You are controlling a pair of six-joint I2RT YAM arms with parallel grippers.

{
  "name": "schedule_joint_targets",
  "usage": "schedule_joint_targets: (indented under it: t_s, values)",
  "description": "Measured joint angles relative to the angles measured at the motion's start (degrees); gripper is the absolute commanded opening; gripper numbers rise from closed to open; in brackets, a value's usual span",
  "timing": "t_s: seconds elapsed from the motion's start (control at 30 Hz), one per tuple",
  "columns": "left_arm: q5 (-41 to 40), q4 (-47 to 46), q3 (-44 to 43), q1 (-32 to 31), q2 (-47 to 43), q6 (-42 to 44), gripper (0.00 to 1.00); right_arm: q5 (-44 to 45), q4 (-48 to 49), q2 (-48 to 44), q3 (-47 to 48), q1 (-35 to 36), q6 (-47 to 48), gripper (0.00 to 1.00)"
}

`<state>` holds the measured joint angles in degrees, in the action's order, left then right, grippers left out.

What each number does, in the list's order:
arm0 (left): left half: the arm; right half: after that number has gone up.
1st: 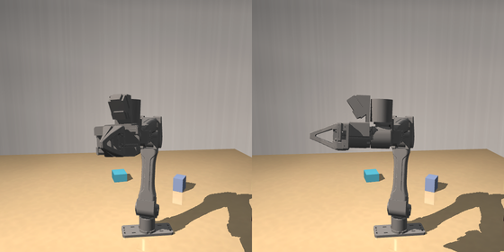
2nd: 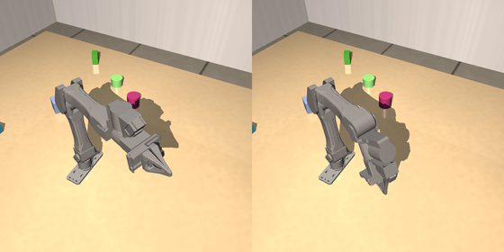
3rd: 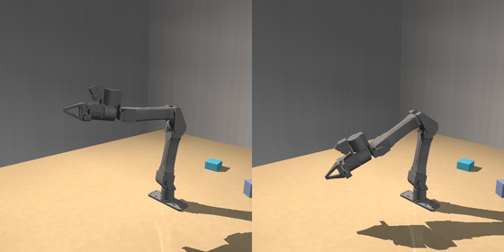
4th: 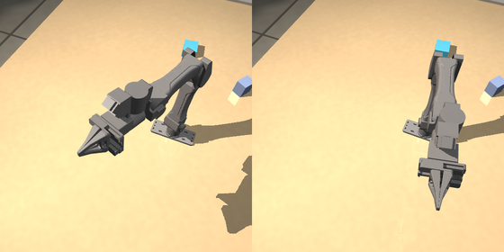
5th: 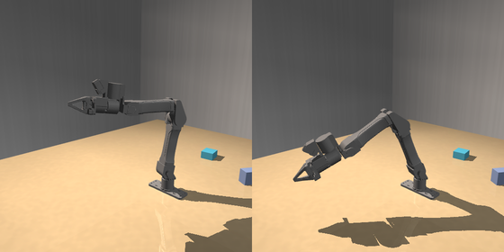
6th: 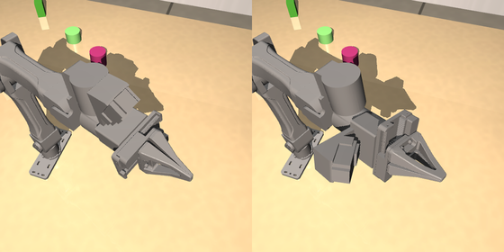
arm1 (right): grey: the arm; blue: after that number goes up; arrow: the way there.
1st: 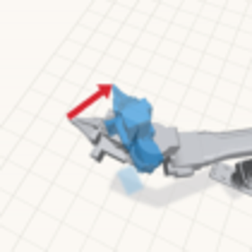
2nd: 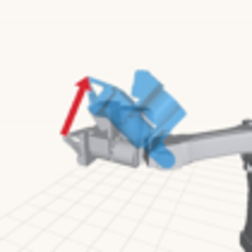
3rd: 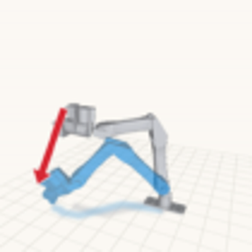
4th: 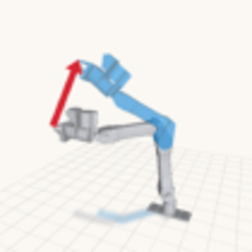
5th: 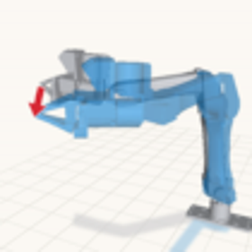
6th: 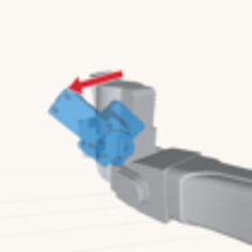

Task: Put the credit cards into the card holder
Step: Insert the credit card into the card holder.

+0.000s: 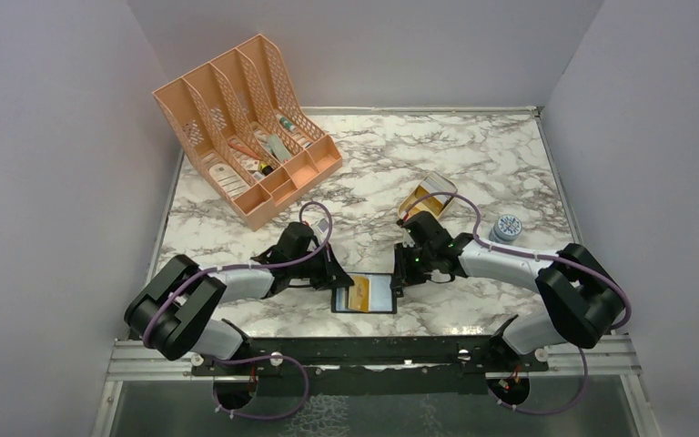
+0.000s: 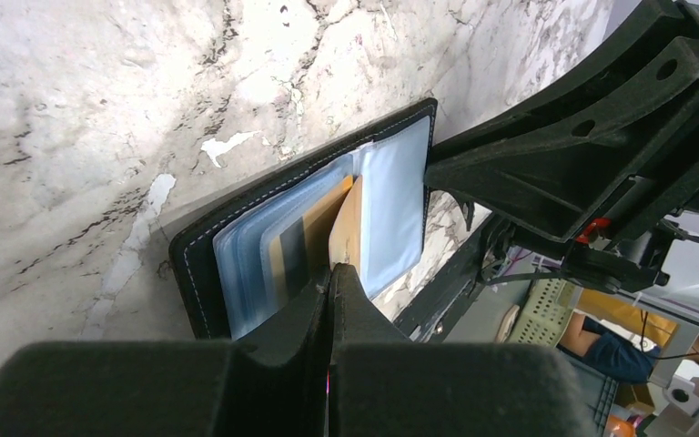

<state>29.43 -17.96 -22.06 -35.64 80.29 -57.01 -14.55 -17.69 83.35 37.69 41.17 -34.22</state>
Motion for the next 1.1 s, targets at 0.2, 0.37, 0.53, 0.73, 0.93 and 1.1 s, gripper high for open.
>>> schedule_joint_targets:
  t_s: [0.2, 0.37, 0.53, 0.73, 0.93, 1.1]
  values:
    - [0.00, -0.55, -0.13, 0.02, 1.09, 0.57, 0.00, 0.17, 0.02, 0.00, 0.00, 0.11, 0.00, 0.15]
    - [0.00, -0.87, -0.83, 0.00, 1.90, 1.09, 0.00, 0.24, 0.02, 0.00, 0.00, 0.13, 0.00, 0.15]
    - [0.02, -1.05, -0.96, 0.00, 2.29, 1.33, 0.00, 0.28, 0.04, 0.02, 0.00, 0.15, 0.00, 0.15]
    - [0.00, -1.75, -0.96, 0.00, 2.78, 1.40, 0.00, 0.35, 0.02, 0.02, 0.00, 0.15, 0.00, 0.14]
    - [-0.02, -2.58, -0.96, 0.00, 3.21, 1.44, 0.00, 0.37, 0.02, 0.02, 0.00, 0.15, -0.04, 0.14]
    - [0.00, -3.21, -0.96, 0.00, 3.30, 1.42, 0.00, 0.42, 0.02, 0.02, 0.00, 0.15, -0.48, 0.14]
